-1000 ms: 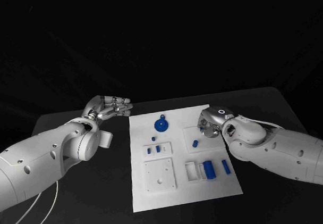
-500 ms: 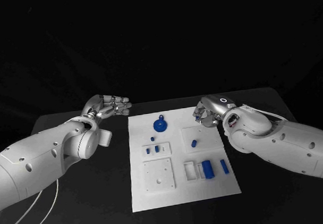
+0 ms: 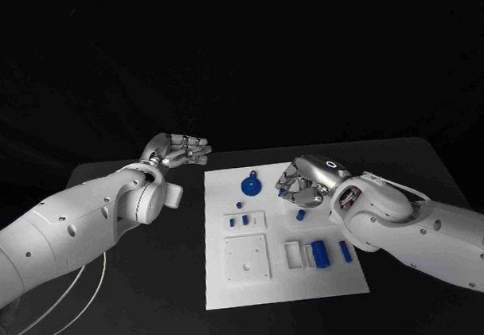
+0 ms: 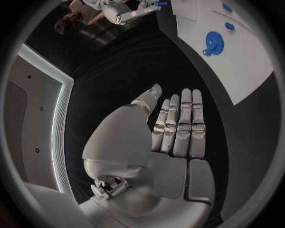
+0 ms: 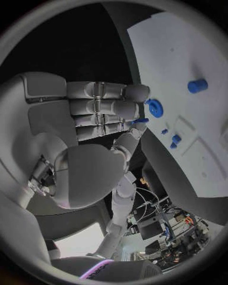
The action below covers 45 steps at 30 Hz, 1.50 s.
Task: Assemble the parts on the task board
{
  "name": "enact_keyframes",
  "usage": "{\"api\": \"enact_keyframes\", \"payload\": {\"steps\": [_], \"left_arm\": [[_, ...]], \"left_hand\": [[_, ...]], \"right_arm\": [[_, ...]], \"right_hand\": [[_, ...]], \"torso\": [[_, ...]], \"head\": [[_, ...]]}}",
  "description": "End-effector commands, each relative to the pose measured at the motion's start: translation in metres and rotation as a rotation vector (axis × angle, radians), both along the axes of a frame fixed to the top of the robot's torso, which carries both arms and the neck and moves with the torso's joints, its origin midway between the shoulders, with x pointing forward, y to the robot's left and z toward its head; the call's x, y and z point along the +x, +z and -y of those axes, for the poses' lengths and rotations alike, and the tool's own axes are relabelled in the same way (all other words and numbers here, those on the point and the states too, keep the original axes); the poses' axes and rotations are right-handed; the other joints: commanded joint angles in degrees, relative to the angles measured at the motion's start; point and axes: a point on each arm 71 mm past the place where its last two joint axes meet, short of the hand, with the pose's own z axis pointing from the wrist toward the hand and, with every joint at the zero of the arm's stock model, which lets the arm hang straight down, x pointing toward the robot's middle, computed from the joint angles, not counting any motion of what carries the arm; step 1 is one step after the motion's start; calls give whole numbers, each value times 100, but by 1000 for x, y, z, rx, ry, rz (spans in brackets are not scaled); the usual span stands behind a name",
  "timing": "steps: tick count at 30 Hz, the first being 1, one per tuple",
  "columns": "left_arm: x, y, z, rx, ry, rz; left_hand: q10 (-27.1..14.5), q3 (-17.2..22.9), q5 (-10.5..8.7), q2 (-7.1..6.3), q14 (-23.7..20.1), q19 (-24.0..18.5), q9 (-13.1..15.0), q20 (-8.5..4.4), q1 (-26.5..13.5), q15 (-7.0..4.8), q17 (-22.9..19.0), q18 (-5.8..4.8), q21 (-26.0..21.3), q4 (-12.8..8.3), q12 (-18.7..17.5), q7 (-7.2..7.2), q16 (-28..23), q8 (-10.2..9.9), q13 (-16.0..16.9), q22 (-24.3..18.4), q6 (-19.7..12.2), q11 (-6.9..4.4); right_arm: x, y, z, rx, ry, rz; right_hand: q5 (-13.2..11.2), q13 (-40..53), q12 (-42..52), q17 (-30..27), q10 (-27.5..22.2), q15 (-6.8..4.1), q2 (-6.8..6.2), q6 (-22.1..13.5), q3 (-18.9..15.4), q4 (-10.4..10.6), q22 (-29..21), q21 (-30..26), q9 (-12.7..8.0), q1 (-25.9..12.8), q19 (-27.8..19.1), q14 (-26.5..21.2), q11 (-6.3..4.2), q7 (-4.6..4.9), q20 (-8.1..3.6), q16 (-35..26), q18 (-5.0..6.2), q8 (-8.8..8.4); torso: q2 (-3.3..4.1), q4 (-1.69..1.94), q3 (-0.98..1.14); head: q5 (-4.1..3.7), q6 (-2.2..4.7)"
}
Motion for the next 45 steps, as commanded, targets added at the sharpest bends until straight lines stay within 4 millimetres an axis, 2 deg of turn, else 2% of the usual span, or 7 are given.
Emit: {"api": "enact_keyframes", "payload": {"steps": [1, 4, 8, 12, 21, 31, 45], "left_arm": [[1, 1, 5, -13, -13, 7], [3, 0, 8, -15, -16, 8], [4, -2, 12, -15, -19, 7], [5, -3, 14, -16, -20, 7], [6, -5, 18, -19, -26, 4], [5, -6, 20, -21, -34, -2], [4, -8, 19, -22, -39, -8]], "left_hand": [[-43, -6, 31, 46, 10, 28, 1, -12, 1, 6, -5, -43, 34, -10, -25, -2, -20, 1, -4, -9, 36, -5], [-38, -3, 31, 58, 11, 25, 1, -13, -2, 5, -6, -44, 41, -7, -25, -3, -21, 1, -4, -12, 41, -7], [-35, 1, 32, 66, 11, 24, 1, -14, 0, 5, -6, -44, 44, -7, -25, -3, -21, 0, -4, -13, 44, -9], [-29, 5, 36, 76, 12, 22, 1, -15, 0, 4, -7, -44, 50, -7, -25, -7, -21, 1, -5, -14, 52, -11], [-25, 8, 40, 82, 13, 19, 1, -17, -2, 3, -7, -44, 59, -9, -25, -8, -21, 1, -5, -14, 57, -12], [-25, 8, 40, 82, 13, 19, 1, -17, -2, 3, -7, -44, 59, -9, -25, -8, -21, 1, -5, -14, 57, -12], [-30, 7, 35, 93, 11, 12, 1, -15, -15, 4, -8, -45, 71, -9, -25, -8, -21, 1, -5, -17, 57, -11]], "right_arm": [[-10, -6, -13, 65, 53, 8], [-18, -17, -23, 72, 74, -3], [-28, -33, -34, 68, 101, -23], [-38, -48, -46, 40, 133, -52], [-53, -71, -62, -23, 163, -88], [-58, -84, -66, -67, 153, -98], [-57, -90, -64, -117, 112, -87]], "right_hand": [[14, 9, 41, 10, 6, -21, 57, 7, -34, 8, 6, -22, 5, 15, 217, 9, -6, 16, -40, -26, 69, 20], [15, 11, 43, 16, 6, -22, 59, 5, -38, 3, 8, -23, 4, 17, 219, 13, -6, 17, -42, -28, 71, 21], [15, 10, 42, 21, 5, -25, 59, 7, -39, -4, 11, -21, 5, 21, 220, 13, -5, 17, -44, -32, 74, 21], [16, 10, 42, 26, 5, -24, 59, 6, -36, -10, 15, -21, 4, 26, 219, 13, -3, 17, -44, -36, 75, 20], [17, 11, 43, 28, 9, -25, 54, 9, -34, -16, 18, -19, 4, 25, 220, 15, -4, 16, -44, -38, 77, 21], [18, 11, 41, 45, 24, -29, 45, 25, 21, -55, 42, 2, 5, -6, 227, 40, -6, 10, -45, -49, 88, 19], [19, 12, 42, 58, 33, -31, 33, 33, 52, -73, 54, 16, 7, -19, 226, 46, -8, 8, -47, -52, 91, 20]], "torso": [[-52, 27, -32], [-67, 43, -45], [-81, 60, -51], [-86, 65, -46], [-82, 62, -47], [-81, 66, -52], [-83, 69, -56]], "head": [[169, -38], [237, -75], [310, -118], [386, -153], [486, -218], [551, -311], [546, -348]]}}
